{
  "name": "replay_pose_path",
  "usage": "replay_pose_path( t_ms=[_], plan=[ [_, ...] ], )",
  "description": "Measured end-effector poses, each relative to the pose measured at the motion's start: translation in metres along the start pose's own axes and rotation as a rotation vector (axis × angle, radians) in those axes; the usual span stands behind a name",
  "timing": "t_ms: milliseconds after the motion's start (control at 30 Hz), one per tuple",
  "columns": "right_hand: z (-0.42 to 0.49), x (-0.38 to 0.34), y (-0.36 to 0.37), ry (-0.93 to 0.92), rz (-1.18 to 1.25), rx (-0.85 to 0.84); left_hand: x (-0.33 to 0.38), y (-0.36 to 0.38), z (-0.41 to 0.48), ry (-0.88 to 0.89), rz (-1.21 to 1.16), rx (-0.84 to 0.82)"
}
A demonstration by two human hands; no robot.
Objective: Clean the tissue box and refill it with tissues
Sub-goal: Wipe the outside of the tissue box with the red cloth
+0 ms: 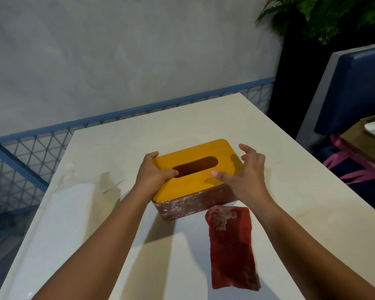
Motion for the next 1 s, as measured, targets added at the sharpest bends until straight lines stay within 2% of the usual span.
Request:
replay_pose_path(
  t_ms=[100,133,200,267,367,500,567,633,767,1000],
  plan=[
    [-0.016,0.02,-0.024,0.17,0.207,0.138,0.001,-0.001,-0.002,0.023,-0.06,0.004],
    [-0.024,0.032,-0.033,0.249,0.205,0.154,0.001,-0.001,-0.002,0.03,-0.059,0.0],
    [-0.044,0.057,-0.048,0.396,0.097,0.063,0.0,0.0,-0.001,0.038,-0.051,-0.004],
    [-0.069,0.072,-0.052,0.484,-0.061,-0.108,-0.001,0.001,0.0,0.043,-0.046,-0.005],
    [-0.092,0.072,-0.042,0.484,-0.261,-0.232,-0.002,0.001,0.001,0.052,-0.04,-0.011],
    [-0.095,0.058,-0.026,0.417,-0.507,-0.2,-0.004,0.001,0.003,0.068,-0.041,-0.028],
    [-0.096,0.054,-0.019,0.411,-0.445,-0.141,-0.004,0.0,0.004,0.065,-0.039,-0.019],
    [-0.1,0.049,-0.014,0.433,-0.279,-0.089,-0.004,0.001,0.005,0.071,-0.052,-0.018],
    [-0.105,0.042,-0.012,0.551,-0.038,-0.062,-0.004,0.002,0.004,0.085,-0.061,-0.025],
    [-0.107,0.039,-0.01,0.592,0.05,-0.147,-0.005,0.001,0.009,0.096,-0.041,-0.01]
  ],
)
Point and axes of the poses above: each hand's wrist, its own z-axis towards the middle knuckle, its own y-axis out of the palm, x = y × z, the point moved 4 cm from there along z, towards the middle knuckle, and after that the axes turned 6 degrees about x, right-handed, at the moved point
